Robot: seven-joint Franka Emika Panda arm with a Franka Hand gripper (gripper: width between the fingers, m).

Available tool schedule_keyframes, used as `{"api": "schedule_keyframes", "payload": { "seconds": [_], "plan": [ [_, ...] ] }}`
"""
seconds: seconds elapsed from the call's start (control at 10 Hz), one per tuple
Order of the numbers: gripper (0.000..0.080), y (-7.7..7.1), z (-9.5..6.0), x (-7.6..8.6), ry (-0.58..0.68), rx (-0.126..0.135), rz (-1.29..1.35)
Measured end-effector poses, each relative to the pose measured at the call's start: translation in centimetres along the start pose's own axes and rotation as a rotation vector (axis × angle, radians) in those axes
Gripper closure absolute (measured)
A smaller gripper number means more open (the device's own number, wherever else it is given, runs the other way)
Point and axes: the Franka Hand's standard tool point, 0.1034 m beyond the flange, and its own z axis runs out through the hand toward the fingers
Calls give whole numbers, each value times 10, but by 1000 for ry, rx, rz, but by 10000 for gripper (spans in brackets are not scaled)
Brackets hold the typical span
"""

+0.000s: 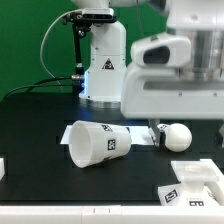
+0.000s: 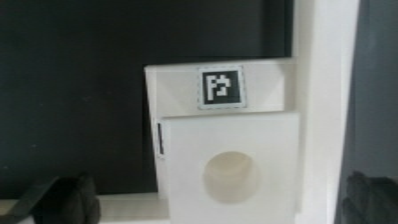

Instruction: Assemble lamp

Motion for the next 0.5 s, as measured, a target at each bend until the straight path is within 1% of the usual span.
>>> {"api": "schedule_keyframes", "payload": {
  "seconds": [0.1,0.2,0.5],
  "plan": [
    [101,-5,-8,-5,4,3,10],
    [101,-13,-10,-10,5,0,13],
    [101,-12,-7,-10,2,-5,5]
  ]
}}
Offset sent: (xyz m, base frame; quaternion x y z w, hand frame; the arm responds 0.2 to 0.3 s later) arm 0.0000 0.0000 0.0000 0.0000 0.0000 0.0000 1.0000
